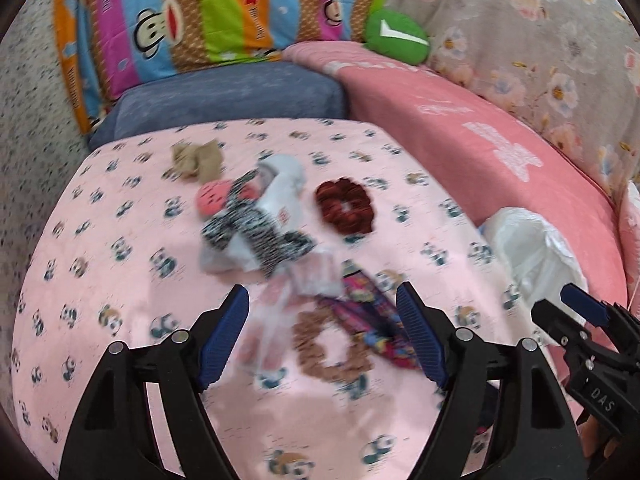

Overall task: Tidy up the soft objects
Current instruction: 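Grasp the folded umbrella with the right tool while the left tool grasps the clear packet, then carry the umbrella and clear packet to the white bin and drop them in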

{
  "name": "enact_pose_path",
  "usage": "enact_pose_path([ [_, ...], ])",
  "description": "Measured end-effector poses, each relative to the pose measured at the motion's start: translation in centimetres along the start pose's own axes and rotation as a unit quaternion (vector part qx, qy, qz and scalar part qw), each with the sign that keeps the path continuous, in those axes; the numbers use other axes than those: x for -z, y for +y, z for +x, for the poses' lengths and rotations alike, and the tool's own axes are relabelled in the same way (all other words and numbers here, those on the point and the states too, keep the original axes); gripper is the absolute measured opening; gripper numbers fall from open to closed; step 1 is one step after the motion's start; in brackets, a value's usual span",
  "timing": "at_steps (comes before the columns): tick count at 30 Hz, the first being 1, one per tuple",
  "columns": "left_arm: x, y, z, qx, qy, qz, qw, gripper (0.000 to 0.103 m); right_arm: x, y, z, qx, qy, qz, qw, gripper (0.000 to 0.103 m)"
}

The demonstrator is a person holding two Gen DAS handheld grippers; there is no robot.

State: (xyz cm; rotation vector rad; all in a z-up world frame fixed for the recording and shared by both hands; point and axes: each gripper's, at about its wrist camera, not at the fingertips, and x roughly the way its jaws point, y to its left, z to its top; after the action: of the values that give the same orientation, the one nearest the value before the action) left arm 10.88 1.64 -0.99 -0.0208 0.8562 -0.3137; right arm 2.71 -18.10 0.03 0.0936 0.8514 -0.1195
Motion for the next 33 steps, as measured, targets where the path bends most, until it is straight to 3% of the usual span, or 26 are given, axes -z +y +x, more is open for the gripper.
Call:
enact_pose_path([
  [3,1.2,2.0,0.7,-0.011,0.012,-0.013,0.9998,0.073,1.2,1.4,1.3,-0.004,0.021,-0.014,1.0,0.058],
  [6,2.4,3.2,1.4,-0.02,0.021,-0.017,0.9994,0.081,2.2,2.3,2.7,-0.008,0.039,-0.019,0.999,0.057],
  [11,3.8,4.4,2.7,-0.035,0.035,-0.011,0.9987,0.082,2.9,2.9,4.6,-0.01,0.055,-0.02,0.998,0.057],
  [22,4.5,4.8,5.5,-0.02,0.056,-0.014,0.9981,0.08,3.8,3.6,7.0,-0.011,0.076,-0.039,0.996,0.053],
  [29,4.5,5.3,6.6,-0.003,0.069,-0.032,0.9971,0.067,4.2,3.7,7.8,-0.019,0.09,-0.045,0.995,0.033],
  [33,4.6,5.4,6.5,0.005,0.065,-0.028,0.9975,0.049,4.4,3.7,8.1,-0.023,0.095,-0.046,0.994,0.023],
])
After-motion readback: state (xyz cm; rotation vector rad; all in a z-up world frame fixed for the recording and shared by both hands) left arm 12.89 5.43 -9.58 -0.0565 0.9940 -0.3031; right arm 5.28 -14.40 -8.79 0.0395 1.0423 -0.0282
